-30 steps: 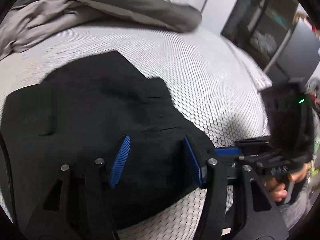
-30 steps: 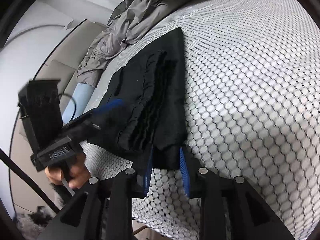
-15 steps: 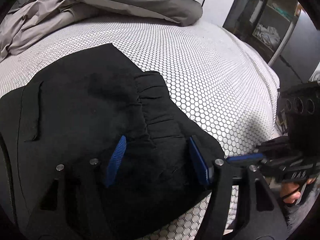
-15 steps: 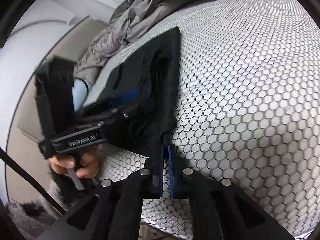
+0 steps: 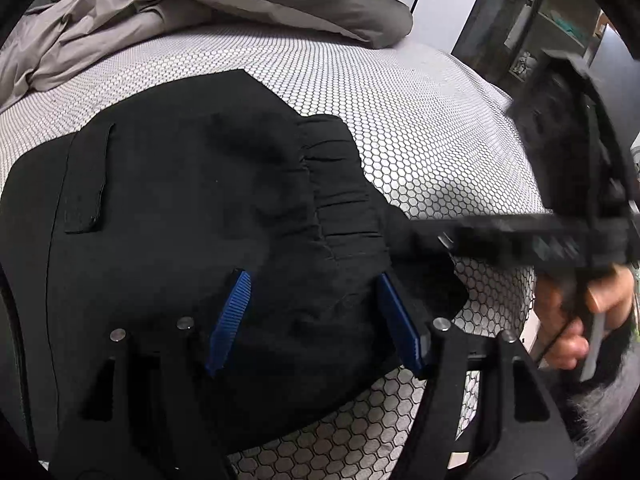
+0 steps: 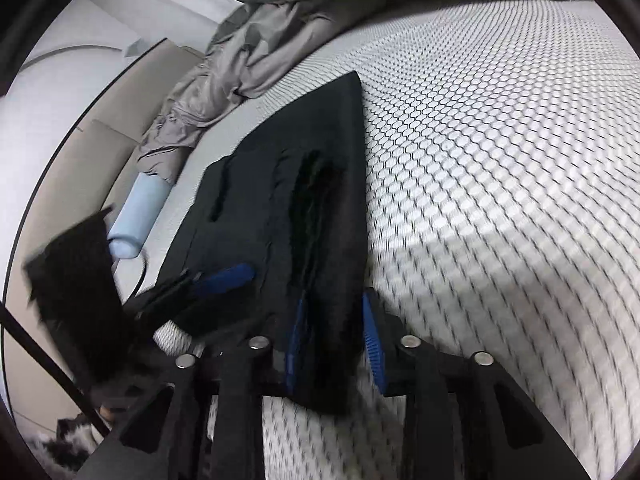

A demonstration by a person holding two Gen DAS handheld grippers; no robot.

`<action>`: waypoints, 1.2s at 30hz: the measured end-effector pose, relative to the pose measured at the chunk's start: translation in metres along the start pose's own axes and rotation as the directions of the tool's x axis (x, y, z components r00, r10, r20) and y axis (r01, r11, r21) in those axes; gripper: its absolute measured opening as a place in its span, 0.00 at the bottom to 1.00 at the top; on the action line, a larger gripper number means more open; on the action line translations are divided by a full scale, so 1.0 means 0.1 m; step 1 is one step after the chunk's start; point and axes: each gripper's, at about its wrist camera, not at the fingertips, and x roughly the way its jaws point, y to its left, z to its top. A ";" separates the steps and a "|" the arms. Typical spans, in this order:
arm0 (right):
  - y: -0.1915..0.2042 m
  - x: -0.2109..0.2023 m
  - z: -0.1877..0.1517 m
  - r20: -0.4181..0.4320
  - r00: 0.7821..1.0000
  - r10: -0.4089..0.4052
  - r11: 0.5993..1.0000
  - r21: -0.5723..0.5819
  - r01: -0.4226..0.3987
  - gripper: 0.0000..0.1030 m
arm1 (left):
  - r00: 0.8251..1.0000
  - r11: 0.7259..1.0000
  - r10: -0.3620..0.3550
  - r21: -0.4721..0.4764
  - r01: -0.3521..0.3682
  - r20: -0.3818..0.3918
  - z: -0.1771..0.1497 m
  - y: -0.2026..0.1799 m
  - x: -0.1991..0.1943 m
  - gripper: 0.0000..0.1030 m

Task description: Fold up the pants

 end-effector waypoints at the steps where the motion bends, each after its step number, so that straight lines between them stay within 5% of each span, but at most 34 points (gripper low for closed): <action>1: -0.01 0.05 0.09 -0.003 1.000 0.001 1.000 -0.004 -0.001 0.21 | 1.000 1.000 0.002 0.001 -0.002 -0.001 -0.01 0.00 -0.01 0.62; 10: -0.12 0.62 0.99 -0.138 0.984 0.116 0.992 -0.024 -0.121 0.18 | 1.000 1.000 -0.005 0.020 0.005 0.001 -0.06 -0.01 0.04 0.63; 16: 0.02 0.79 1.31 -0.282 0.957 0.069 0.985 -0.132 -0.110 0.18 | 0.999 0.999 -0.035 -0.002 0.035 -0.012 -0.05 0.15 0.02 0.62; 26: -0.26 0.15 0.55 -0.127 0.991 -0.038 0.996 -0.080 0.028 0.19 | 0.995 0.995 -0.101 0.000 0.101 -0.005 -0.01 0.39 -0.08 0.62; 29: -0.16 -0.15 0.39 -0.051 0.998 -0.039 0.998 -0.042 0.037 0.26 | 0.993 0.994 -0.104 -0.028 0.106 0.058 0.01 0.62 -0.39 0.62; 32: 0.01 -0.40 0.25 0.057 0.998 0.002 0.999 -0.050 0.001 0.48 | 0.987 0.992 -0.044 -0.113 0.061 0.153 0.02 1.04 -0.75 0.65; 34: 0.10 -0.41 0.21 0.096 0.995 -0.011 0.997 -0.069 0.018 0.63 | 0.979 0.973 0.024 -0.228 0.023 0.203 -0.01 1.43 -0.94 0.67; 36: 0.22 -0.30 0.19 0.089 0.996 -0.029 0.995 -0.091 0.037 0.67 | 0.974 0.943 0.085 -0.333 -0.011 0.209 -0.09 1.79 -1.04 0.68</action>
